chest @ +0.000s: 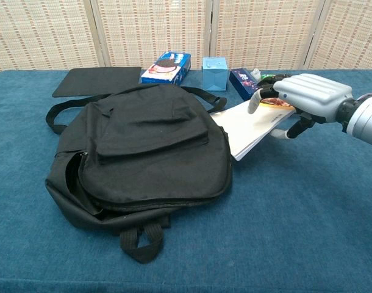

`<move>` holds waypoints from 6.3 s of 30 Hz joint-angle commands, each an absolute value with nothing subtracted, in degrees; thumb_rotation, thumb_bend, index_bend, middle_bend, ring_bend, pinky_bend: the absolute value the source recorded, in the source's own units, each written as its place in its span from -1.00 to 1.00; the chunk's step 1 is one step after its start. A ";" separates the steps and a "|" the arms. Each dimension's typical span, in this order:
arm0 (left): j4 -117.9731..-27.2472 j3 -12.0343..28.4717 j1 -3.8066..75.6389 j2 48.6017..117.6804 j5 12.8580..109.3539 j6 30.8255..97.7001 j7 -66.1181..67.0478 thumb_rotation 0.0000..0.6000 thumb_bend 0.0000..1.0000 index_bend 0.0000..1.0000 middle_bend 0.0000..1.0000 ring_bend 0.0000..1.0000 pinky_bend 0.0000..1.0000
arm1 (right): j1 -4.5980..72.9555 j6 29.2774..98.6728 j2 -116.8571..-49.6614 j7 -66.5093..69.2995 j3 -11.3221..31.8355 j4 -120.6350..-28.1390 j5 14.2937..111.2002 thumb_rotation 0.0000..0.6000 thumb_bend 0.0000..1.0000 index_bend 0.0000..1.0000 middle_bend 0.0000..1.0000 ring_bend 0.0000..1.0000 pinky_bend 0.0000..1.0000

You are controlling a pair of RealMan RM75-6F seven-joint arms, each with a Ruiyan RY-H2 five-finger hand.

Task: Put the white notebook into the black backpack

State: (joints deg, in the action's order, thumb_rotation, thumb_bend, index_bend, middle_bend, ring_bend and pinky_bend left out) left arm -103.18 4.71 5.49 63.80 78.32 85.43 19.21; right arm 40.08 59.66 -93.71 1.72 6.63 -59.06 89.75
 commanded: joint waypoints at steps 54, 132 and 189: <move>-92.99 7.45 30.43 66.11 91.48 59.44 -0.67 1.00 -0.44 -0.49 -0.81 -0.79 -0.89 | 32.92 80.54 -70.93 -12.33 10.76 -72.21 89.45 1.00 0.22 0.22 -0.27 -0.67 -0.72; -73.89 15.53 41.23 92.19 73.46 59.78 -7.95 1.00 -0.08 0.56 -0.19 -0.31 -0.65 | 27.09 91.66 -66.40 -7.32 12.55 -82.72 95.61 1.00 0.24 0.31 -0.23 -0.64 -0.72; -76.52 25.31 48.67 86.04 42.63 49.65 4.03 1.00 -0.09 0.51 -0.19 -0.31 -0.65 | 50.13 64.56 -100.55 -13.27 7.66 -67.41 99.42 1.00 0.24 0.34 -0.05 -0.43 -0.72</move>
